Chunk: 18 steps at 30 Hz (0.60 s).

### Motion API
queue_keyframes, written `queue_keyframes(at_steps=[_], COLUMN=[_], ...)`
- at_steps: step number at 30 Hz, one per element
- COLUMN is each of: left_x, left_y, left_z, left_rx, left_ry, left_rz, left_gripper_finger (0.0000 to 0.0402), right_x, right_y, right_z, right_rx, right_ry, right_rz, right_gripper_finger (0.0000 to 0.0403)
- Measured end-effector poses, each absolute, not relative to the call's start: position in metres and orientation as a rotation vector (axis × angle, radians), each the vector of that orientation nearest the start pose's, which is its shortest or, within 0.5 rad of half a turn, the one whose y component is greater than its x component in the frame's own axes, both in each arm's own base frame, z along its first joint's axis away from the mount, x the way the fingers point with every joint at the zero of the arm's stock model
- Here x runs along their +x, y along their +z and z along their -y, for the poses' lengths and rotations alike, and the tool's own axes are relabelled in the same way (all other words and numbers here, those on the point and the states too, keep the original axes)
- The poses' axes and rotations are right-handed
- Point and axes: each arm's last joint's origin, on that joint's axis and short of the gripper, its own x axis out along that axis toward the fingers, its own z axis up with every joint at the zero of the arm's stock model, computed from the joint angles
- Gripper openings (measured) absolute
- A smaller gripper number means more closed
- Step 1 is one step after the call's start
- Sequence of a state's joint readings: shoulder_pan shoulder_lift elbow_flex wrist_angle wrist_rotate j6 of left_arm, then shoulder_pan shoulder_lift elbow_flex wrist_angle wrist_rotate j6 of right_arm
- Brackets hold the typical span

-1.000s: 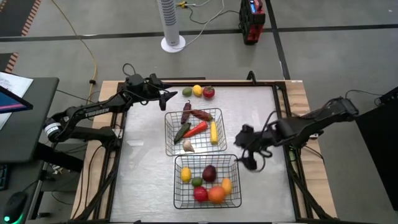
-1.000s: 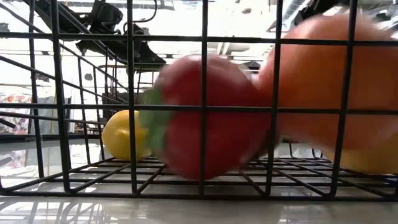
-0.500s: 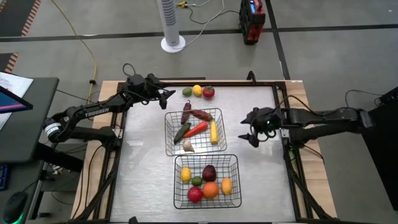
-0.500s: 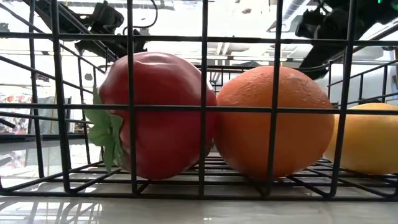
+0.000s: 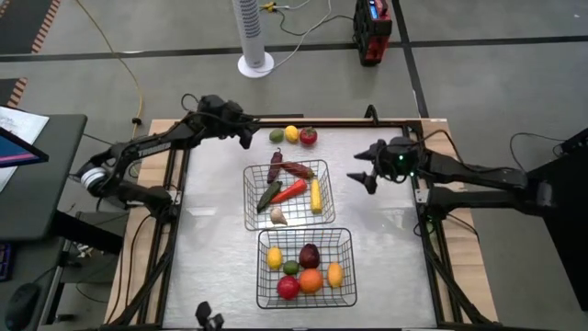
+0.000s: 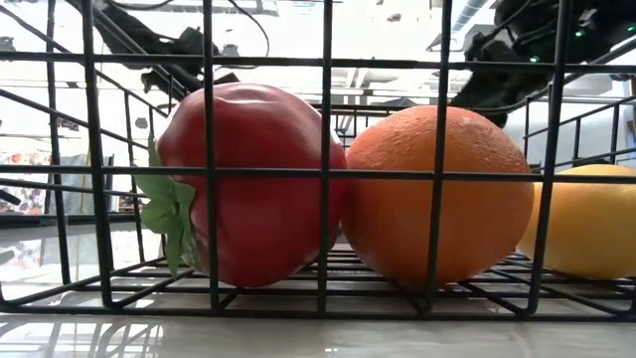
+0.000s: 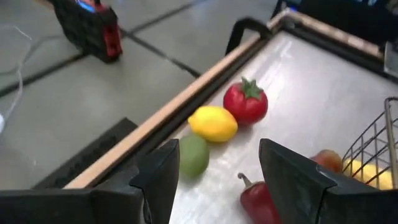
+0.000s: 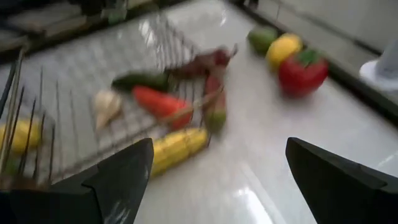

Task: Sort produce into baskets
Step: Put the lime into the bottom wire basket

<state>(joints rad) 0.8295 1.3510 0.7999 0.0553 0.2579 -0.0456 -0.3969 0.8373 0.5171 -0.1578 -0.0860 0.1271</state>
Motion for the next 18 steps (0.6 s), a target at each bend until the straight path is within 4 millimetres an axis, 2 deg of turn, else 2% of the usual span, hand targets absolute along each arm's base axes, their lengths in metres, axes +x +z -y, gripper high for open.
queue_keyframes(at_steps=[5,10,18], left_x=[0.213,0.218,0.220], left_y=[0.237,0.237,0.237], left_z=[-0.225,-0.245,-0.261], left_rx=[-0.318,-0.225,0.160], left_ry=[0.496,0.434,0.472], left_rz=[-0.570,-0.741,-0.968], left_gripper_finger=[0.0208,0.0208,0.0208], right_x=[0.170,0.167,0.167], right_y=[0.237,0.240,0.265], right_z=[0.075,0.081,0.088], right_rx=[0.228,0.229,0.194], right_ry=[-0.324,-0.302,-0.291], right_rz=[-0.404,-0.372,-0.303], right_gripper_finger=[0.0394,0.0394,0.0393])
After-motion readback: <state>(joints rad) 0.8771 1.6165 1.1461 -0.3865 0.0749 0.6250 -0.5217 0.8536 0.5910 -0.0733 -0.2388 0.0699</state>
